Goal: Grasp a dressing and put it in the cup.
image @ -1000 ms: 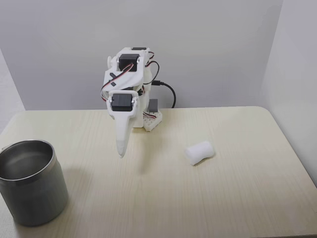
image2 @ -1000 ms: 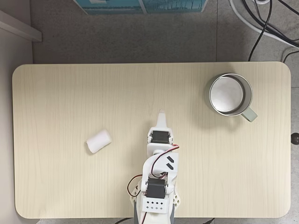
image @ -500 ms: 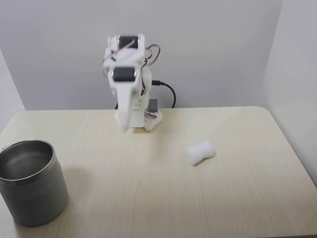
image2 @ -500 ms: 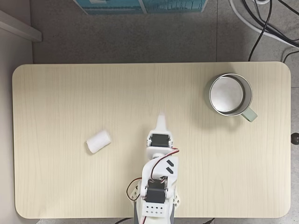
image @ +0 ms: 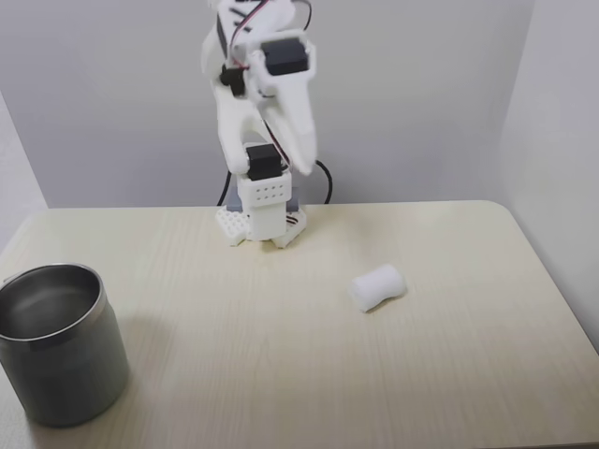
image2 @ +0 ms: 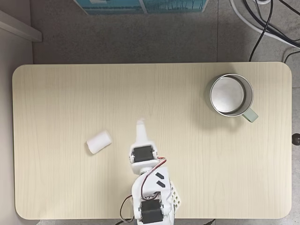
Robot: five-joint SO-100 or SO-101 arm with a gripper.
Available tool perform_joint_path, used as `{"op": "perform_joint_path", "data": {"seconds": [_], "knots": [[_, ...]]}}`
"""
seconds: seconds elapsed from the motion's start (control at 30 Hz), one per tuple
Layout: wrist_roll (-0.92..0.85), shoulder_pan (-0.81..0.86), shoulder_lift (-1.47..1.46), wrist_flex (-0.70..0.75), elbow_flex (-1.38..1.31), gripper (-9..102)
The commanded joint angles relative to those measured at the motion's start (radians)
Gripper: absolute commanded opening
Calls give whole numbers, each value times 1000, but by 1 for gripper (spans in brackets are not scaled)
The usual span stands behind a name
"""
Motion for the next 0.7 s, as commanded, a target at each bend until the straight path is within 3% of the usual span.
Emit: {"op": "perform_joint_path", "data": {"seconds": [0.0,0.13,0.2,0.67], "knots": [[77,-80,110,71,109,14],[224,-183,198,118,106,31],[275,-216,256,123,109,34],[252,-405,522,6,-100,33]]}}
